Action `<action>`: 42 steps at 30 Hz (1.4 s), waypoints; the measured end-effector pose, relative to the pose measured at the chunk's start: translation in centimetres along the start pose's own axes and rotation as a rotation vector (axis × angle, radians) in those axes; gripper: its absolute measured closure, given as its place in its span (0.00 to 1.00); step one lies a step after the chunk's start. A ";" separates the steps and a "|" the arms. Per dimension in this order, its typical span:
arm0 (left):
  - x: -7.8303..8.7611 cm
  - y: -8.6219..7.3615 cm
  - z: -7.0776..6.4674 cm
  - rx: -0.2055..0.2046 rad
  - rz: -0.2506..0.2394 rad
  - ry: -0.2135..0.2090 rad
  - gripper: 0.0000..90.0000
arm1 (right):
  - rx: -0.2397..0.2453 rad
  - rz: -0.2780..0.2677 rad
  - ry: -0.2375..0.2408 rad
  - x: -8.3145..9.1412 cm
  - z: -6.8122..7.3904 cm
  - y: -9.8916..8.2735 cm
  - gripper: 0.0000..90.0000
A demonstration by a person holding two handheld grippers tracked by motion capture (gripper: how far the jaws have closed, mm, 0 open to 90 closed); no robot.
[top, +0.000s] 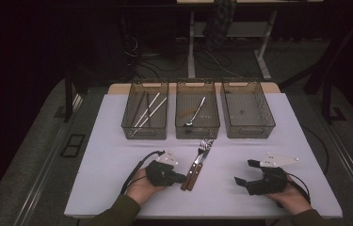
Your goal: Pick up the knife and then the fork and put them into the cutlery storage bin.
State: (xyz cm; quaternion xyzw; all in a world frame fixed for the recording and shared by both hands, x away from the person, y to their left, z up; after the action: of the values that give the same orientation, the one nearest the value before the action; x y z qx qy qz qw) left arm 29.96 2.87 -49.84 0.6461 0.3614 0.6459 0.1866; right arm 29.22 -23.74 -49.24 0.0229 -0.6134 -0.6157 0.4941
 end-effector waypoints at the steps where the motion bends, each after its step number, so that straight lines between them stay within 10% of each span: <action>1: -0.1 0.1 -0.1 0.000 -0.001 -0.002 0.99 | -0.001 -0.002 -0.001 0.0 0.0 0.0 0.13; 19: -2.7 2.2 -2.2 -0.055 -0.013 -0.084 0.99 | -0.001 -0.004 0.000 0.0 -0.1 0.0 0.13; 42: -5.7 4.9 -2.1 -0.082 -0.041 -0.075 0.99 | -0.003 -0.006 -0.001 0.2 -0.2 0.0 0.13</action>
State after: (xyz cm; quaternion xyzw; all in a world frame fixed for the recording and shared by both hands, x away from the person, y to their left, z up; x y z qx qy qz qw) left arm 29.61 -4.90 -50.10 0.6541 0.3404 0.6317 0.2393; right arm 29.23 -23.97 -49.12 0.0240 -0.6127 -0.6181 0.4919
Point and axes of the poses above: each handheld gripper's, and its own axes: x roughly backward along the jaws, y roughly out of its top, z roughly to its left, the point moved 7 cm from there along -x, roughly forward along the jaws, and after that the axes turned 8 degrees about -x, right-handed, at the moved point
